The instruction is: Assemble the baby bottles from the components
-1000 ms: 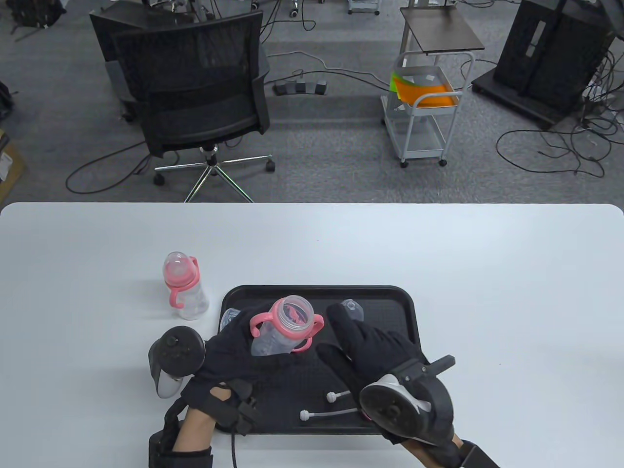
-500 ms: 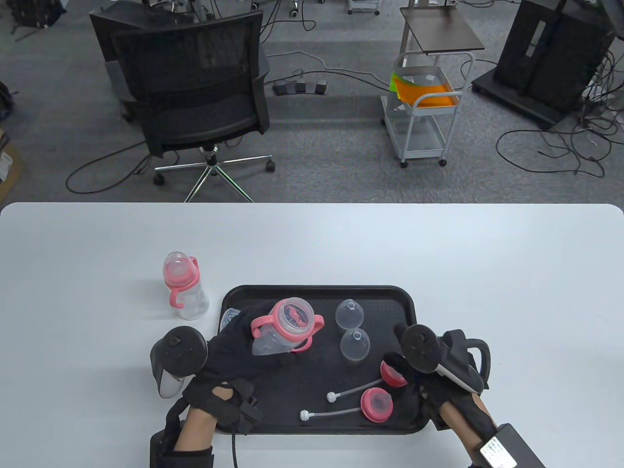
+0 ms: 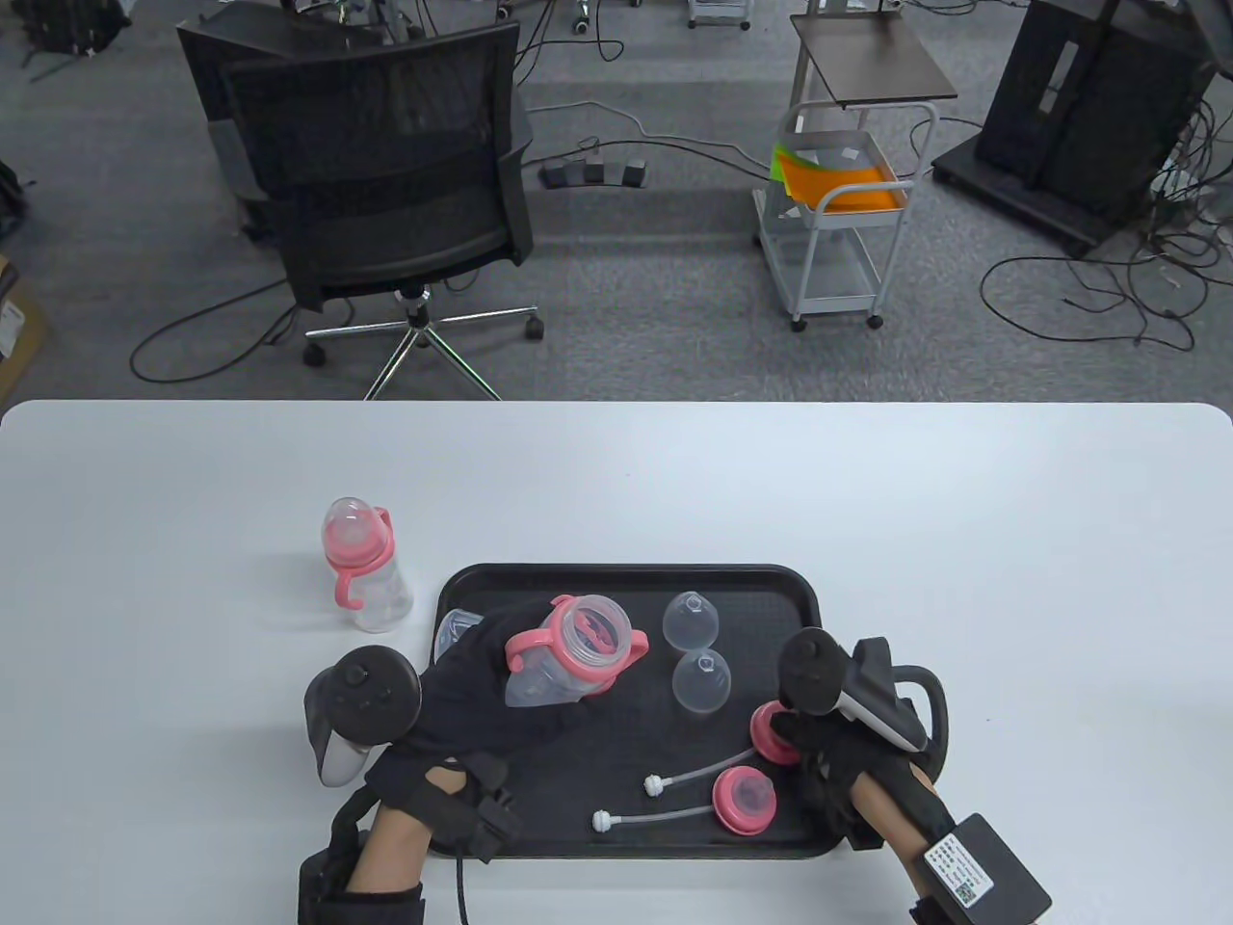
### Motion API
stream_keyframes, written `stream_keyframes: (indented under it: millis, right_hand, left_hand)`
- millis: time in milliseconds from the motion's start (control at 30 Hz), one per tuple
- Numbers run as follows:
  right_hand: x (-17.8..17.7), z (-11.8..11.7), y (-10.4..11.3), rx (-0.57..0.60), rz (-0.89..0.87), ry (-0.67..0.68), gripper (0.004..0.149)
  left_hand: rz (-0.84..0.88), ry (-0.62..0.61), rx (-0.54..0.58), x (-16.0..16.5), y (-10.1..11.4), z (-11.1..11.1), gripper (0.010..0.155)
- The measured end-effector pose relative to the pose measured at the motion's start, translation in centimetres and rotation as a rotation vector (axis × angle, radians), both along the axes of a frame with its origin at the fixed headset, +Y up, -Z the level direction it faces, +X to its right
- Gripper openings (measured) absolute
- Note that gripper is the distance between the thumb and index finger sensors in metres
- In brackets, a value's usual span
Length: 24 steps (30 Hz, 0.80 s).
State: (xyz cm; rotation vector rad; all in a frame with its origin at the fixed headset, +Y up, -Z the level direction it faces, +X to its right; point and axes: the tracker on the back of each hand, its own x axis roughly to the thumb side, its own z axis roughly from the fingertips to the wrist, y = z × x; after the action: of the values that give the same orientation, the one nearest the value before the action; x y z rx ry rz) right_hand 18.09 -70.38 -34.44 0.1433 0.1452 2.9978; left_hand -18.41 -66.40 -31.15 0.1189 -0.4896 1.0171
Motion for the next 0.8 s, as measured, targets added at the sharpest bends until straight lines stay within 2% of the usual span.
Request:
stream_keyframes:
  millis: [167, 433, 600, 800]
  right_hand:
    - [-0.1, 0.6, 1.7, 0.088, -0.11, 0.005, 0.048]
    - [-1.5, 2.2, 4.8, 0.242, -0.269, 0.09, 0.048]
    - [-3.0, 3.2, 6.8, 0.269, -0.333, 0.156, 0.047]
    - [-4.6, 4.1, 9.0, 0.301, -0.327, 0.221, 0.046]
  left_hand:
    - [-0.003, 0.005, 0.001, 0.0, 0.0, 0.0, 0.098]
    - [-0.002, 0.011, -0.003, 0.0, 0.1, 0.1, 0.098]
    - [0.007, 0.015, -0.01, -0.2, 0.1, 0.1, 0.097]
    - [0.017, 0.021, -0.016, -0.4, 0.1, 0.0, 0.098]
